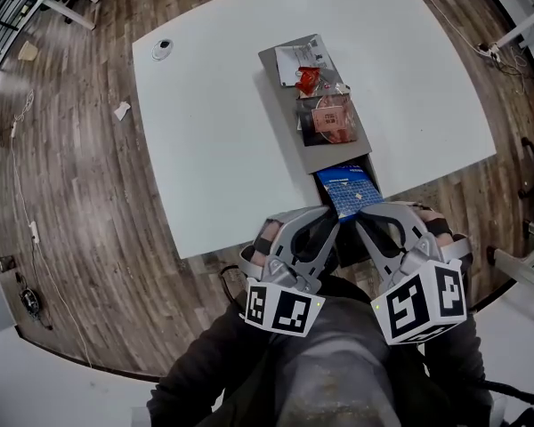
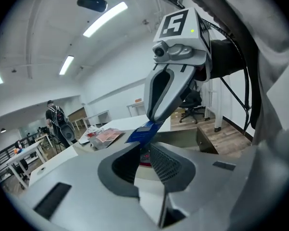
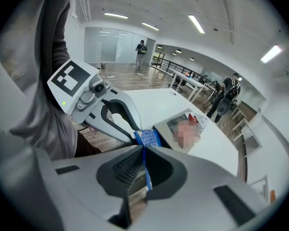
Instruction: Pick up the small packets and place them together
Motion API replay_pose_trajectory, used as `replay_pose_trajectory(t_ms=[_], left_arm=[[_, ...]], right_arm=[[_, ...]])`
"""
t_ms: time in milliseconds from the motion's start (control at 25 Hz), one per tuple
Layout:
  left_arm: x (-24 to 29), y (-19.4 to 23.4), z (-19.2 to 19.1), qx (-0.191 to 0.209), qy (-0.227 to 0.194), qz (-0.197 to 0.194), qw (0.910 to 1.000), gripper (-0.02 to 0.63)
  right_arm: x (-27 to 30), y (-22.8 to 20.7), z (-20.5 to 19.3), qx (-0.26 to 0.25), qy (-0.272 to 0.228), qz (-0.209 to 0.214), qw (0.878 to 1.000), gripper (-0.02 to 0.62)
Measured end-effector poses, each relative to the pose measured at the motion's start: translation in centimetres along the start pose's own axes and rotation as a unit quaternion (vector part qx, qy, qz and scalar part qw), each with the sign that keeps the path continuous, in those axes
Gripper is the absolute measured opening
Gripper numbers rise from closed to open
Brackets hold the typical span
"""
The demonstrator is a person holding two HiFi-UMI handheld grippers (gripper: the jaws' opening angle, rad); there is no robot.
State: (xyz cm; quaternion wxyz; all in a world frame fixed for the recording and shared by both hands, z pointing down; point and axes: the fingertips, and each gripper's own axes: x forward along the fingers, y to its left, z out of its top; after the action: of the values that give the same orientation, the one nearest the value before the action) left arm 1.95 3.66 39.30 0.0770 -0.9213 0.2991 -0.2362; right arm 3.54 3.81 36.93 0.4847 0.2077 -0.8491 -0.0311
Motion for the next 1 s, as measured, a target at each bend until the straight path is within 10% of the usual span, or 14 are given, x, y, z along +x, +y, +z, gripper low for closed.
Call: replay_pose_trajectory(t_ms=[640, 1000], left_arm=[[2.3, 0.2, 1.5, 0.062, -0.014, -0.023, 0.9977, 0.046], [0.7, 0.9, 1.6, 0.194, -0.001, 0.006, 0.9810, 0.046]], right_arm=[[-0.3, -0.8, 0.3, -0.011, -0.009, 0.011, 1.000, 0.021], [-0.7, -1.1, 0.0, -0.020, -0.005, 0.030, 0.999, 0.021]])
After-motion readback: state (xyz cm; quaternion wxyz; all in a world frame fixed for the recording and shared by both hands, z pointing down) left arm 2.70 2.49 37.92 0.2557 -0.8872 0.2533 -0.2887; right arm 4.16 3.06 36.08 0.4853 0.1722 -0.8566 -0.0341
